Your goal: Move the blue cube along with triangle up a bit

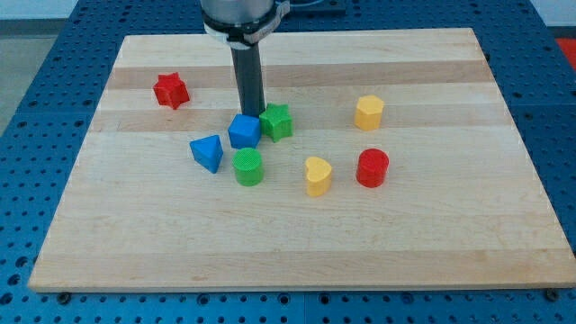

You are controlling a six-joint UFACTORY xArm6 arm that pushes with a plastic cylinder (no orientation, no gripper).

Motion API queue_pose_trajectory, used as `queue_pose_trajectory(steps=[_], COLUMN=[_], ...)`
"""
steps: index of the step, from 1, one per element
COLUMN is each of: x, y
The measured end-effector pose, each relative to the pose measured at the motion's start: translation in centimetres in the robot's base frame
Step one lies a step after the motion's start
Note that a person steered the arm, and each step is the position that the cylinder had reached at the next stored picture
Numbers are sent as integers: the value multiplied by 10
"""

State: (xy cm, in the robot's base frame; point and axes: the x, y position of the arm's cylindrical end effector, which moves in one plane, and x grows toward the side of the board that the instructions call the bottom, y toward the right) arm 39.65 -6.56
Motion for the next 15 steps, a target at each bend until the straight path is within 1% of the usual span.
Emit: queue_pose_trajectory(steps=[2, 3, 4, 5, 7, 8, 10, 11, 12, 13, 14, 15], x=[16, 47, 52, 45, 19, 23, 51, 52, 75, 109, 117, 106], y=[31, 33, 18, 13, 19, 3, -35, -41, -43, -43, -30, -12])
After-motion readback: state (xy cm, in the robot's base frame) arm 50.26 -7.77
